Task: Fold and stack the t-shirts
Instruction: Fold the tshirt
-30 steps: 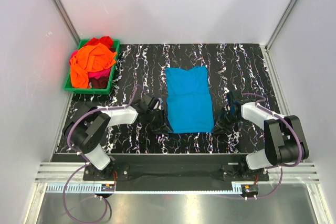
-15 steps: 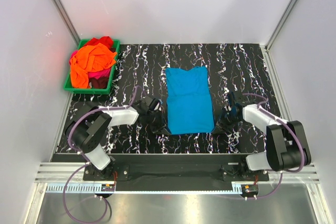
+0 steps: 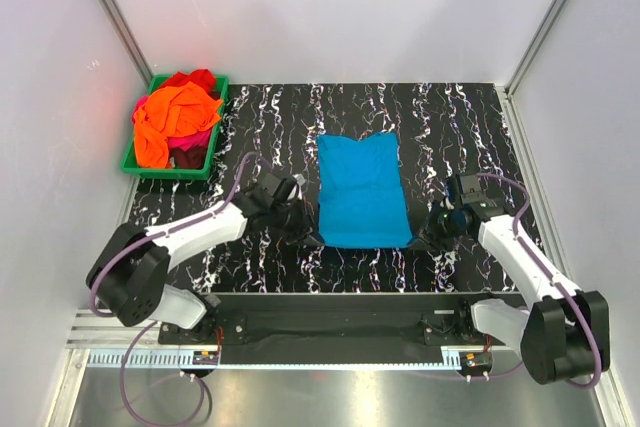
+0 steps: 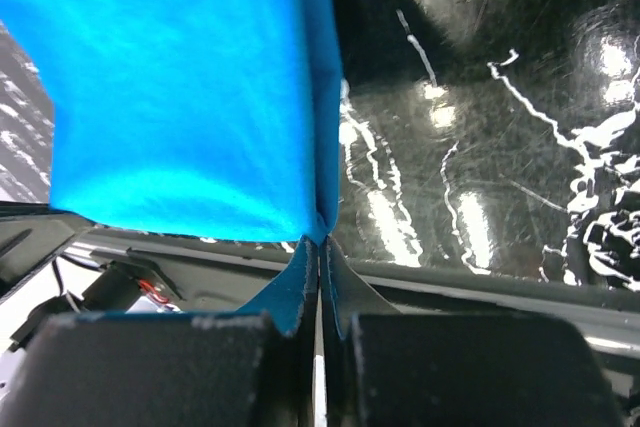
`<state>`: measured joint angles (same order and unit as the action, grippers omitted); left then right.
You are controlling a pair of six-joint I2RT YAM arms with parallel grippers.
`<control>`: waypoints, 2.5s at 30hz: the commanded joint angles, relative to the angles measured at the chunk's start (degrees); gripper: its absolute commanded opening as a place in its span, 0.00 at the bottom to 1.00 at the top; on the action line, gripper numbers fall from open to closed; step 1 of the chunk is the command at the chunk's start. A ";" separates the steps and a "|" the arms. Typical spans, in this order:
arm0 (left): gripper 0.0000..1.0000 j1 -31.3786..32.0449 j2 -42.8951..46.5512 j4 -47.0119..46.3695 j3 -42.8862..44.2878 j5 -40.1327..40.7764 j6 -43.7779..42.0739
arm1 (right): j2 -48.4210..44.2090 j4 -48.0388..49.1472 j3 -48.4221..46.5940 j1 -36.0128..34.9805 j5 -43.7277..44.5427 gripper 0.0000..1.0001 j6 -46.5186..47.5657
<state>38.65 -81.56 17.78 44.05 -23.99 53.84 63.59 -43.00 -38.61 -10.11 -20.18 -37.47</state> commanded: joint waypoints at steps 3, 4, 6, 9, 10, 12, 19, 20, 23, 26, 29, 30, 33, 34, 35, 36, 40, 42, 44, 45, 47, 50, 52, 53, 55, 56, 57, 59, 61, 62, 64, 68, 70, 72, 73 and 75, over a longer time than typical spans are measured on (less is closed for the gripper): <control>0.00 0.11 2.72 5.24 7.97 2.72 -2.87 | -2.68 -3.49 -6.21 0.18 1.55 0.00 -1.02; 0.00 0.02 2.63 6.03 9.20 2.98 -3.39 | -2.60 -3.66 -8.04 0.18 1.73 0.00 -1.20; 0.00 -0.07 1.67 7.35 12.89 3.77 -4.36 | -1.90 -3.93 -10.33 0.18 2.69 0.00 -1.29; 0.00 -0.59 0.53 10.95 18.06 6.67 -6.20 | 0.38 -4.54 -15.34 0.18 4.80 0.00 -1.20; 0.00 -1.21 -0.35 12.18 18.96 7.63 -6.73 | 1.09 -4.72 -17.79 0.18 5.33 0.00 -1.02; 0.00 -1.91 -1.32 13.15 22.20 8.51 -8.31 | 3.71 -5.24 -20.35 0.09 6.38 0.00 0.03; 0.00 -5.60 -8.52 16.67 32.23 8.78 -11.13 | 14.00 -4.98 -33.17 0.27 8.23 0.00 2.84; 0.00 -5.96 -10.27 16.93 34.06 8.35 -11.22 | 15.32 -5.07 -34.85 0.27 9.01 0.00 3.19; 0.00 -7.71 -12.56 17.02 36.71 7.90 -11.30 | 20.33 -5.51 -41.53 0.27 10.25 0.00 4.69; 0.00 -10.26 -15.64 17.03 38.65 6.77 -11.92 | 25.52 -5.69 -47.51 0.35 10.43 0.00 6.01; 0.00 -13.25 -18.28 14.75 40.93 4.40 -12.62 | 30.53 -5.34 -52.43 0.35 9.90 0.00 6.89; 0.00 -13.95 -19.33 13.61 41.89 3.61 -12.97 | 32.80 -5.08 -54.53 0.35 9.64 0.00 7.24; 0.00 -16.15 -21.97 11.14 45.40 0.53 -13.07 | 37.28 -4.28 -58.40 0.44 8.50 0.00 7.68; 0.00 -17.02 -24.24 10.87 46.64 -0.17 -13.06 | 38.52 -4.11 -59.46 0.44 8.15 0.00 7.77; 0.00 -17.21 -25.31 10.78 47.69 -0.88 -13.06 | 39.58 -3.84 -60.43 0.44 7.45 0.00 7.94; 0.00 -17.38 -26.53 10.70 48.66 -1.32 -13.32 | 41.77 -3.32 -61.40 0.44 7.09 0.00 8.12; 0.00 -18.79 -31.98 10.35 53.67 -3.69 -12.98 | 47.49 -3.23 -68.08 0.62 6.83 0.00 7.85; 0.00 -19.40 -34.89 10.17 56.40 -4.57 -12.80 | 51.08 -3.75 -70.80 0.79 6.74 0.00 7.85; 0.00 -20.11 -36.73 10.69 59.72 -4.66 -12.80 | 53.12 -4.02 -74.41 1.14 6.74 0.00 7.86; 0.00 -20.63 -38.48 10.78 60.79 -4.66 -12.80 | 54.95 -4.19 -76.42 1.23 6.65 0.00 7.59; 0.00 -21.25 -40.16 10.17 63.77 -5.10 -12.62 | 56.55 -4.19 -78.01 1.58 6.47 0.00 7.15; 0.01 -22.22 -43.85 8.24 67.11 -6.06 -11.75 | 59.79 -3.58 -80.04 2.28 5.42 0.00 6.54; 0.04 -22.66 -46.57 4.74 68.00 -8.17 -9.82 | 61.12 -3.67 -81.53 2.73 5.16 0.00 6.36; 0.04 -22.74 -47.46 4.11 68.79 -8.44 -9.20 | 62.26 -3.32 -81.88 2.90 4.89 0.00 6.36; 0.04 -23.01 -50.87 4.19 71.86 -8.71 -8.23 | 63.75 -3.05 -83.11 3.51 4.28 0.00 6.01; 0.04 -23.10 -51.85 4.11 72.75 -8.79 -8.14 | 64.54 -2.79 -83.47 3.60 3.67 0.00 5.92; 0.05 -23.18 -52.82 4.28 73.54 -8.62 -7.79 | 65.94 -2.18 -84.25 3.78 3.40 0.00 5.75; 0.02 -23.80 -55.18 3.32 75.56 -9.06 -7.35 | 68.32 -0.43 -85.31 4.04 2.09 0.00 5.57; 0.03 -24.41 -55.81 3.23 76.79 -7.93 -7.61 | 70.25 0.64 -87.77 4.31 0.16 0.04 5.66; 0.19 -24.68 -55.99 3.14 76.88 -7.31 -7.53 | 72.44 0.38 -89.34 4.31 -0.46 0.08 5.74; 0.50 -25.99 -56.08 2.79 76.80 -6.51 -6.48 | 74.12 -2.77 -94.44 4.40 0.49 0.26 5.48; 0.72 -28.54 -55.99 4.10 79.51 -8.35 -7.87 | 70.29 -1.40 -91.31 4.57 2.26 0.31 4.96; 0.72 -28.81 -54.24 4.80 79.44 -9.05 -10.51 | 67.29 1.07 -84.28 4.40 2.60 0.29 5.13; 0.70 -28.81 -53.36 4.98 78.03 -10.11 -11.56 | 64.21 3.88 -79.63 4.48 1.38 0.32 7.05; 0.69 -28.64 -52.92 4.63 77.24 -11.68 -11.48 | 63.85 4.41 -78.82 4.48 0.33 0.37 8.11; 0.68 -28.37 -52.21 4.63 74.18 -12.66 -11.48 | 65.16 2.94 -79.24 4.48 -2.31 0.39 11.61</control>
<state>8.97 -138.02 23.59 120.16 -32.29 44.27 132.22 -42.70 -118.02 -5.89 -18.85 -30.68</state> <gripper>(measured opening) 0.685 0.381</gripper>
